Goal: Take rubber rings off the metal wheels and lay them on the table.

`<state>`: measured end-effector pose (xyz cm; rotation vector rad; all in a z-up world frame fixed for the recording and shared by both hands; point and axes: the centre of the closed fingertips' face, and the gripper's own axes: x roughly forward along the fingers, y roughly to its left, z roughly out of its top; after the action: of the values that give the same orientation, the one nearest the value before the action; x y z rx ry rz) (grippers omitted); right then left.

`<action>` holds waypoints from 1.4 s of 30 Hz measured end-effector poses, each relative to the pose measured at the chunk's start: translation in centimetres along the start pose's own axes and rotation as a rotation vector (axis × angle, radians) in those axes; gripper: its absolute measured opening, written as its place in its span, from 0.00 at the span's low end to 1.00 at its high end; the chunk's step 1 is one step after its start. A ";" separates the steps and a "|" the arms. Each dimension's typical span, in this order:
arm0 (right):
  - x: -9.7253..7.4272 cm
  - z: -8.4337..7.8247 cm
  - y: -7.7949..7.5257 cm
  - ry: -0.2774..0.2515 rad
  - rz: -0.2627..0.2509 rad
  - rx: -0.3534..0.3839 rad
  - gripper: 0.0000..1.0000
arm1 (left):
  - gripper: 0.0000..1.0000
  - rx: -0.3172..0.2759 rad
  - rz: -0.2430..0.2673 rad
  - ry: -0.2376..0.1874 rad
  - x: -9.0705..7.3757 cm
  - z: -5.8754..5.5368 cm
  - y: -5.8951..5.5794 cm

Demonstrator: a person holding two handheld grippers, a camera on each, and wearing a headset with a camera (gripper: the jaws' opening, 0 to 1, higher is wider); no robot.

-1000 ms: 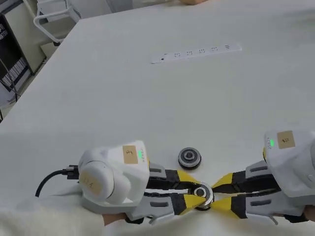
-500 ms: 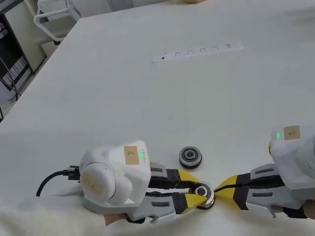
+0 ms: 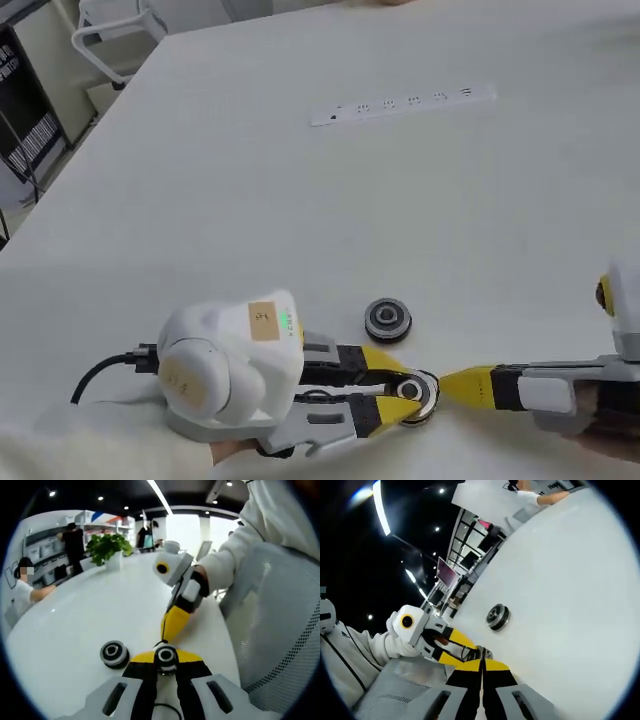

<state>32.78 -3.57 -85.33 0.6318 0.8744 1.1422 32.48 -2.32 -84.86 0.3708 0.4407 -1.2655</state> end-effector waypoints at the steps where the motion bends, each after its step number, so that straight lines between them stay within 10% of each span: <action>1: 0.1 0.0 0.1 0.002 -0.002 0.001 0.00 | 0.13 0.000 0.000 -0.001 0.0 0.0 0.0; 42: 1.5 0.3 2.2 0.040 0.029 -0.070 0.00 | 0.13 0.006 -0.005 -0.015 -0.1 0.0 0.0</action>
<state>32.13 -1.41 -83.82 0.5677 0.8572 1.2103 32.46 -2.23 -84.85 0.3658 0.4255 -1.2739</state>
